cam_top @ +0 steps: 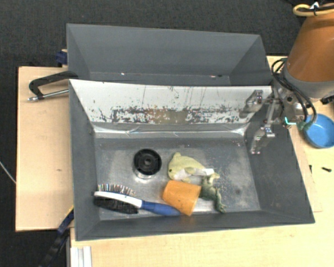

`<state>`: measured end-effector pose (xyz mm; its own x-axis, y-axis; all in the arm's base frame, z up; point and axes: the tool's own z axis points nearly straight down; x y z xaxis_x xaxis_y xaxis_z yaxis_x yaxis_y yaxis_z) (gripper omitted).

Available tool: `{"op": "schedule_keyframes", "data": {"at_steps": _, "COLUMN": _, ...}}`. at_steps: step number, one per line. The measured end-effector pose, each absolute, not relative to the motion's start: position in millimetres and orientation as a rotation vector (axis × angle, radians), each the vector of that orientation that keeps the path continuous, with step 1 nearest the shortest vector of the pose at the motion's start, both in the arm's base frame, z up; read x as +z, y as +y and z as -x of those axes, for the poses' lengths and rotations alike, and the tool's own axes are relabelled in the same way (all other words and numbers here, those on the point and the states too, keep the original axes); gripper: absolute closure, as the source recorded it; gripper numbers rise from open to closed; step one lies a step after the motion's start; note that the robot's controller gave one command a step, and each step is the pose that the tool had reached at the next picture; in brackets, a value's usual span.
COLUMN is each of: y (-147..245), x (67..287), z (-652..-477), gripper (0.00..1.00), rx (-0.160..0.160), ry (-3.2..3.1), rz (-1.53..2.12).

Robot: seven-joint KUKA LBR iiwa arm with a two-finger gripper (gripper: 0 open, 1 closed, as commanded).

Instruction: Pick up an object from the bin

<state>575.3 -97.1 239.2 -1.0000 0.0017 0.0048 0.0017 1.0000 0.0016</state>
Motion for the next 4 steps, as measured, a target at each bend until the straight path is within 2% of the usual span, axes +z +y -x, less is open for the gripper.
{"op": "schedule_keyframes", "data": {"at_steps": 1, "y": -47.2, "x": 103.4, "z": -529.4, "gripper": 0.00, "rx": -0.005, "ry": -3.133, "rz": -0.111}}
{"op": "schedule_keyframes", "data": {"at_steps": 2, "y": -28.9, "x": 82.1, "z": -539.3, "gripper": 0.00, "rx": 0.017, "ry": -3.126, "rz": 0.035}}
{"op": "schedule_keyframes", "data": {"at_steps": 3, "y": -27.9, "x": 82.0, "z": -537.4, "gripper": 1.00, "rx": 0.013, "ry": -3.117, "rz": 0.035}}
{"op": "schedule_keyframes", "data": {"at_steps": 4, "y": -23.8, "x": 333.1, "z": -525.2, "gripper": 1.00, "rx": 0.001, "ry": -3.157, "rz": -0.037}}
